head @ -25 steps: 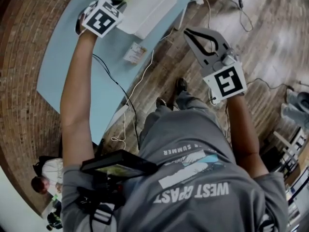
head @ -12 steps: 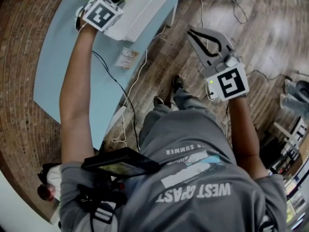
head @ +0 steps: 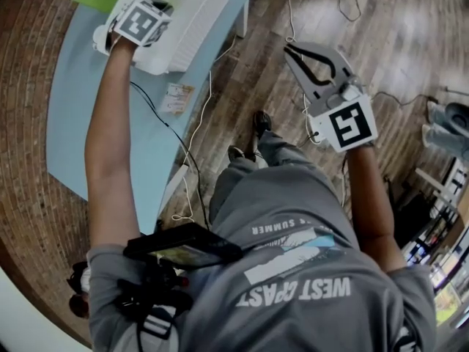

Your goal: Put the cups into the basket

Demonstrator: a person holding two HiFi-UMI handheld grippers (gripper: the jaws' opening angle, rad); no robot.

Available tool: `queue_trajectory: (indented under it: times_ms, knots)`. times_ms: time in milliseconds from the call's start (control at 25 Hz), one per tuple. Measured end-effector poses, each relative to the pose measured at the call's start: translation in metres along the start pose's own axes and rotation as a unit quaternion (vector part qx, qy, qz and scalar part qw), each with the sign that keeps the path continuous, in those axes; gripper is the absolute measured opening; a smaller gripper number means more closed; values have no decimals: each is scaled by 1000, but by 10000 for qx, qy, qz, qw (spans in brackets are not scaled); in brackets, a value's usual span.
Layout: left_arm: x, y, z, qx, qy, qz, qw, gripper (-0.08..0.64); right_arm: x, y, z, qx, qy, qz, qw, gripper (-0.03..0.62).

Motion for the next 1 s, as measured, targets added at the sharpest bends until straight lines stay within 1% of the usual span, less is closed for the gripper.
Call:
queue_trajectory:
  times_ms: [160,480,640,1000]
  knots:
    - [16,-3,1,-115,-131,89,9998,17,-5,5,8,15,-81,35,10000,14]
    - [41,-11,6,-181,-289,99,9994,17,-12,11,24,109,-207,97,9997,14]
    - [55,-12,5,-281,-329,228,9988,17,-17,14,30,178,-273,146,9994,14]
    - [81,-16,8,-424,-496,356,9972,17,-24,19,45,296,-409,199,9985,14]
Point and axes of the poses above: the fingertips, and each gripper's own axes: x forward along the fingers, y to its right, z out of its underside, the point moved 10 cm from there along -x, backward along the fingers, and after that the axes turned 2 degrees about -z, right-handed, at the moved point
